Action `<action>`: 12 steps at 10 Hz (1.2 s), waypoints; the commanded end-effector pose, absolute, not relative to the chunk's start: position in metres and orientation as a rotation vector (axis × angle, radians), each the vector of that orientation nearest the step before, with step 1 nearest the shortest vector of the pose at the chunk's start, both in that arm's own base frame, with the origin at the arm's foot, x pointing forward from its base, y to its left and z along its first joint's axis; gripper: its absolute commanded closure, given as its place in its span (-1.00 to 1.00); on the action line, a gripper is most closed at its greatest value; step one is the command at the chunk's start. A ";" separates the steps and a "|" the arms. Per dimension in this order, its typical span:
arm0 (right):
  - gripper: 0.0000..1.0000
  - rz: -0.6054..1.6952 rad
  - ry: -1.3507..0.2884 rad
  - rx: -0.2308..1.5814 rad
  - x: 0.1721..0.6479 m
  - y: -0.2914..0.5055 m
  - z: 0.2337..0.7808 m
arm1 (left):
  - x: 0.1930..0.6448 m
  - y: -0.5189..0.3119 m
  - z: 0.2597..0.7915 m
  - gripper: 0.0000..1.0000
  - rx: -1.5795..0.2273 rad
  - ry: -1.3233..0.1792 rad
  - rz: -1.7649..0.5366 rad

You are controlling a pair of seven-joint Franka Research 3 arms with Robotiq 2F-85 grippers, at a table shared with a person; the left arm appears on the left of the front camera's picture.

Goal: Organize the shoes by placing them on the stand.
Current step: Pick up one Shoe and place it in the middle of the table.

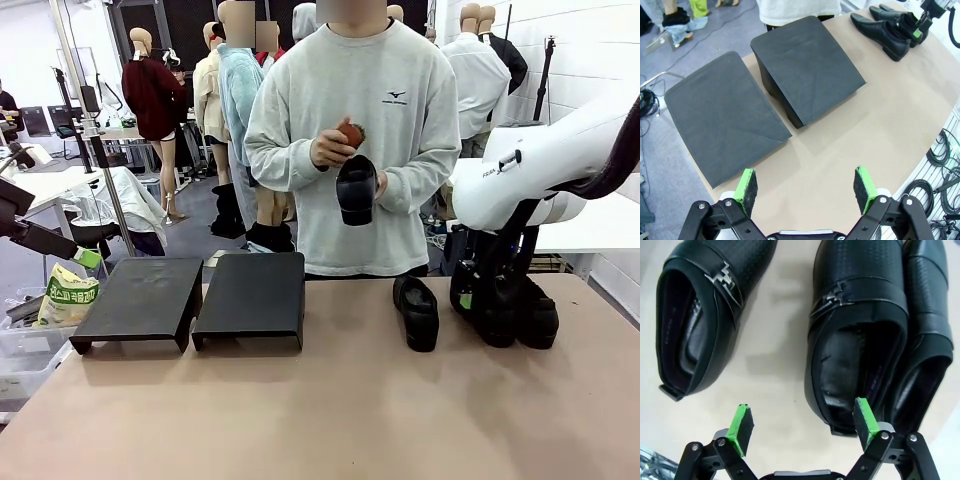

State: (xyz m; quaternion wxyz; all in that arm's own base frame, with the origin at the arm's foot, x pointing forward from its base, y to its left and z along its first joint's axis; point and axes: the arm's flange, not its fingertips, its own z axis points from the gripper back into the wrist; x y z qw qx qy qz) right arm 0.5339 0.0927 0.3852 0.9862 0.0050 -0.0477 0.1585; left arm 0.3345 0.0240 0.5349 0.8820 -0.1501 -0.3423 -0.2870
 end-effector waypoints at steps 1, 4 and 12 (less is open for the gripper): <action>-1.00 0.311 -0.134 0.062 0.542 0.094 0.381 | 0.335 0.026 0.534 -1.00 -0.319 -0.715 -0.605; -1.00 0.288 -0.115 0.086 0.548 0.096 0.368 | 0.335 0.026 0.534 -1.00 -0.319 -0.715 -0.605; -0.50 0.270 -0.051 0.068 0.557 0.096 0.358 | 0.335 0.026 0.534 -1.00 -0.319 -0.715 -0.605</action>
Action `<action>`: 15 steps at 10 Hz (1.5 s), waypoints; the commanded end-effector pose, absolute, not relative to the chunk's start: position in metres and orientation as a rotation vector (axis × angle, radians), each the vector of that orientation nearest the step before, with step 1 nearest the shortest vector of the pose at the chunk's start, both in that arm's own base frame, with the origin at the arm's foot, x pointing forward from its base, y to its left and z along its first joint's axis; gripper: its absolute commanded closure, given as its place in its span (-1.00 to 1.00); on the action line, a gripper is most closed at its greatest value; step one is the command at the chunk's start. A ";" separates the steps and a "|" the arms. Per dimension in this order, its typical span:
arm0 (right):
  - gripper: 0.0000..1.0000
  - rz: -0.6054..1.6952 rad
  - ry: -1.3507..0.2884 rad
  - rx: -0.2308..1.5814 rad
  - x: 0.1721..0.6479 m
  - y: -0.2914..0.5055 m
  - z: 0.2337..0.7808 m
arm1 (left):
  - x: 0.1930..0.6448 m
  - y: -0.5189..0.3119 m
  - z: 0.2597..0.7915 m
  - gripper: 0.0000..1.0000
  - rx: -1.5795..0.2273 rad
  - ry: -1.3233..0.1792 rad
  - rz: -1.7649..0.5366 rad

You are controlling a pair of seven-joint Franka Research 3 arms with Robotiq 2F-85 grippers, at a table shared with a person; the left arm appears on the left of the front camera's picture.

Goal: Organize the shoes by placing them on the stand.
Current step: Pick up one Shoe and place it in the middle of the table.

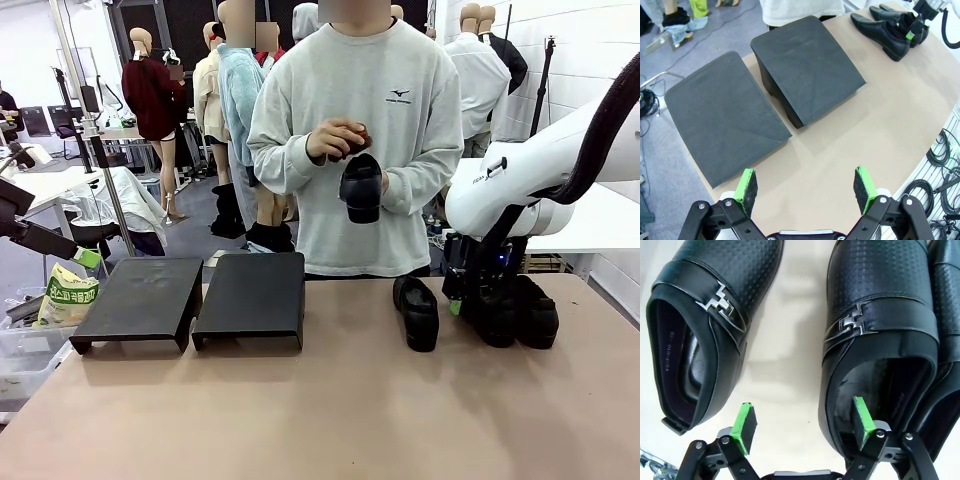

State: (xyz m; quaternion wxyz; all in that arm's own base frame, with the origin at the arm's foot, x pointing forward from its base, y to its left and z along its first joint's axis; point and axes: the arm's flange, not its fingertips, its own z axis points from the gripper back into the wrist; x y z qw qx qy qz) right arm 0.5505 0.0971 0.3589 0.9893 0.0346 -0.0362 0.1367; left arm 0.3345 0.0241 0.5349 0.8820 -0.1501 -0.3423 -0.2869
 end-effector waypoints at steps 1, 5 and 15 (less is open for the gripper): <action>-0.14 0.262 -0.046 0.055 0.559 0.096 0.357 | 0.335 0.026 0.534 -1.00 -0.319 -0.715 -0.605; 1.00 0.225 -0.031 0.022 0.565 0.098 0.349 | 0.335 0.026 0.534 -1.00 -0.319 -0.715 -0.605; 1.00 0.108 -0.058 -0.049 0.506 0.104 0.441 | 0.335 0.026 0.534 -1.00 -0.319 -0.715 -0.605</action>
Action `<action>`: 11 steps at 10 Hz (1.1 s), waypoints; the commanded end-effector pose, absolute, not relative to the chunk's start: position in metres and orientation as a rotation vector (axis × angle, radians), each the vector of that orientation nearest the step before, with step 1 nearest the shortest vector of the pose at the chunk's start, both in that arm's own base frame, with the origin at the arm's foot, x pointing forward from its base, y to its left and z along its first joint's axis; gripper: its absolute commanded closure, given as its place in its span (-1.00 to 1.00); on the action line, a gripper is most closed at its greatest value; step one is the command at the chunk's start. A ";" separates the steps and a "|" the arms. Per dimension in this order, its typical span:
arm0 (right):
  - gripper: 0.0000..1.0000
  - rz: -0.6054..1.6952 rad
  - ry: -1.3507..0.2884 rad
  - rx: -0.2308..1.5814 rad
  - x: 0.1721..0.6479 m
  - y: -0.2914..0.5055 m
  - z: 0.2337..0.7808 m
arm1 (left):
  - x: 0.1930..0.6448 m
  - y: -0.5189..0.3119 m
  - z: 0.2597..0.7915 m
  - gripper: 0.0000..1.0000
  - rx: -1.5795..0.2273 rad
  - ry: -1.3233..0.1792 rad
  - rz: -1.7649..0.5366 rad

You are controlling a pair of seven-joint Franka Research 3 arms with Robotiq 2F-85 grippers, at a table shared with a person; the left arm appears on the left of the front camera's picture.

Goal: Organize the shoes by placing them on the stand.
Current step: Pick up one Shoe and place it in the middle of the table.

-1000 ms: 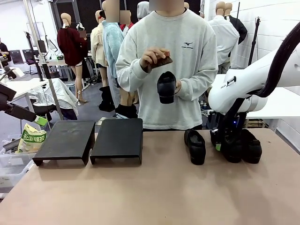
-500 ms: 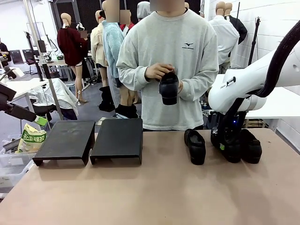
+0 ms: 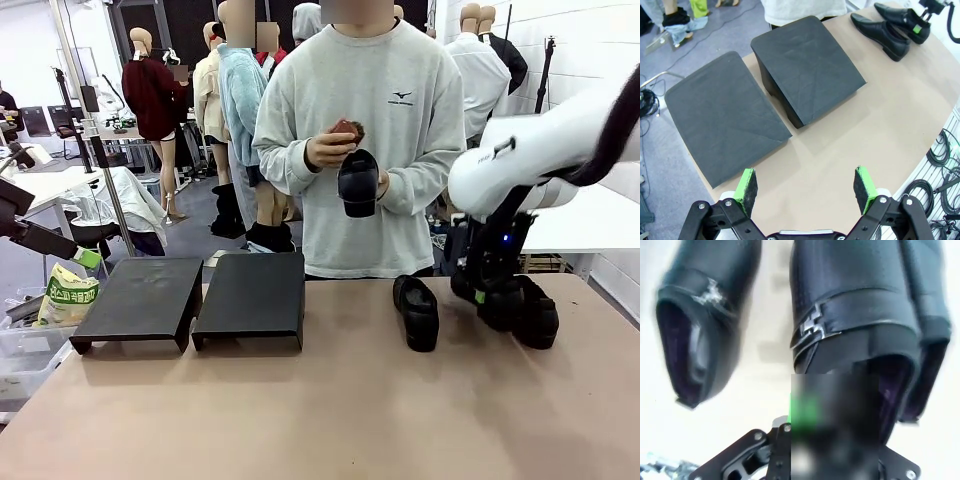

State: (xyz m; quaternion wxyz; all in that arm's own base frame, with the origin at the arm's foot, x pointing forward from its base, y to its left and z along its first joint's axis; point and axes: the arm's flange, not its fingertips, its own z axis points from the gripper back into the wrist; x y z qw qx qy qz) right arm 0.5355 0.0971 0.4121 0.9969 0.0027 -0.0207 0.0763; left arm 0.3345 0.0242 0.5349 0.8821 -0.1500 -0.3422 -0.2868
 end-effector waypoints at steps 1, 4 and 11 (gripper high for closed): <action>1.00 0.082 -0.074 -0.072 0.484 0.111 0.462 | 0.335 0.026 0.534 -1.00 -0.319 -0.715 -0.605; 1.00 0.120 -0.132 -0.119 0.416 0.138 0.498 | 0.335 0.026 0.534 -1.00 -0.319 -0.715 -0.605; 1.00 -0.125 -0.003 -0.247 0.396 0.186 0.506 | 0.335 0.026 0.534 -1.00 -0.319 -0.715 -0.605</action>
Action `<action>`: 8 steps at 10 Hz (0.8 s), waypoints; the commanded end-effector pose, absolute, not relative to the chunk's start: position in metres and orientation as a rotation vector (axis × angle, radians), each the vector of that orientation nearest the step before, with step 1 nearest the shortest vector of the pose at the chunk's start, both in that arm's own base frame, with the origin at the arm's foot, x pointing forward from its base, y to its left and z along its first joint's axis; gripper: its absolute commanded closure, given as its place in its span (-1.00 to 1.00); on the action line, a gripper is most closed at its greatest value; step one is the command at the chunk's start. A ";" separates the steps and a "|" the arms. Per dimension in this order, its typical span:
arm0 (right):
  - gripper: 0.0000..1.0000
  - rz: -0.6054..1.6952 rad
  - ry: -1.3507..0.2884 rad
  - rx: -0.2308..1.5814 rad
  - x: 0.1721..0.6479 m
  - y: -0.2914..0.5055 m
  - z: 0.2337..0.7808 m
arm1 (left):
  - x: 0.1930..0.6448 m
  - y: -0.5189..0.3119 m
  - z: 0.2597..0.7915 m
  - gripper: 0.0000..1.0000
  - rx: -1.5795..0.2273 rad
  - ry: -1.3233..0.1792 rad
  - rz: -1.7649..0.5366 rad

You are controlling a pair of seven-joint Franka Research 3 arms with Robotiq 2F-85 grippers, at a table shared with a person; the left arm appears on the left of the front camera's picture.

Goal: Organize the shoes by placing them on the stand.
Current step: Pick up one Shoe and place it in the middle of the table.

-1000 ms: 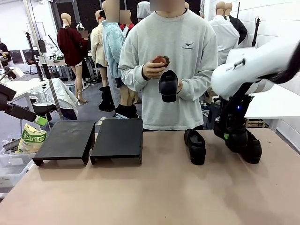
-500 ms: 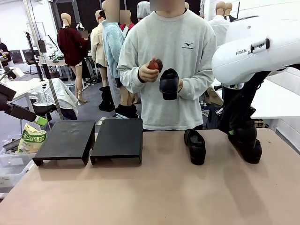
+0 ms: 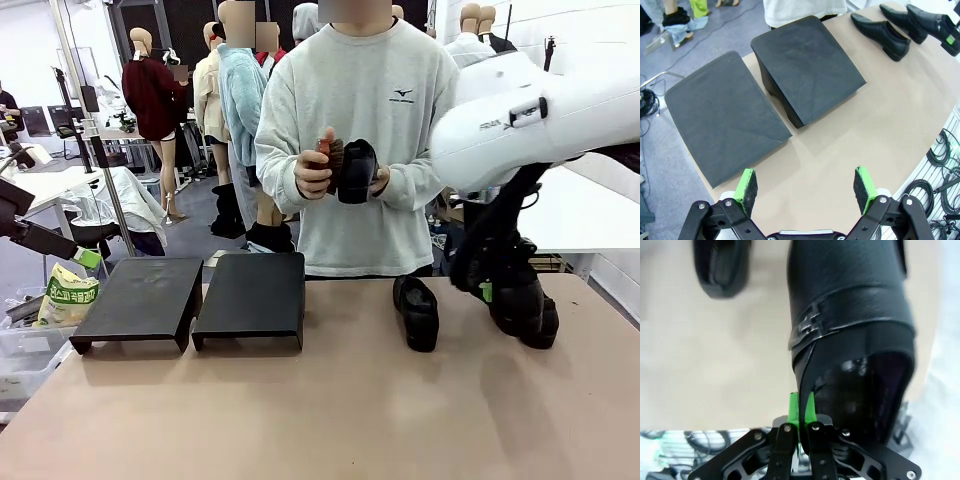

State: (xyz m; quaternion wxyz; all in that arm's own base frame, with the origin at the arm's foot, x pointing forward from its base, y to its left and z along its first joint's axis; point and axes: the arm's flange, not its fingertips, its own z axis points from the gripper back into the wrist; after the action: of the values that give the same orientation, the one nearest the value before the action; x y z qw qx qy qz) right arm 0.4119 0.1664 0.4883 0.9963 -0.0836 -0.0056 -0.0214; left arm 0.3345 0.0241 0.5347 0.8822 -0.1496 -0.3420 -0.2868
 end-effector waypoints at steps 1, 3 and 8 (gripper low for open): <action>1.00 -0.144 0.031 -0.169 0.386 0.195 0.509 | 0.335 0.026 0.534 -1.00 -0.319 -0.715 -0.605; 1.00 -0.123 0.042 -0.078 0.367 0.229 0.510 | 0.335 0.026 0.534 -1.00 -0.319 -0.715 -0.605; 1.00 0.094 0.076 -0.034 0.348 0.326 0.489 | 0.335 0.026 0.534 -1.00 -0.319 -0.715 -0.605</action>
State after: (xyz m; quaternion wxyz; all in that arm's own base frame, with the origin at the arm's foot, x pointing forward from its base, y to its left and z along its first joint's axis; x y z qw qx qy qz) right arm 0.3370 0.3220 0.4909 0.9985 -0.0305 0.0188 0.0402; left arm 0.3344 0.0236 0.5349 0.8822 -0.1492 -0.3421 -0.2873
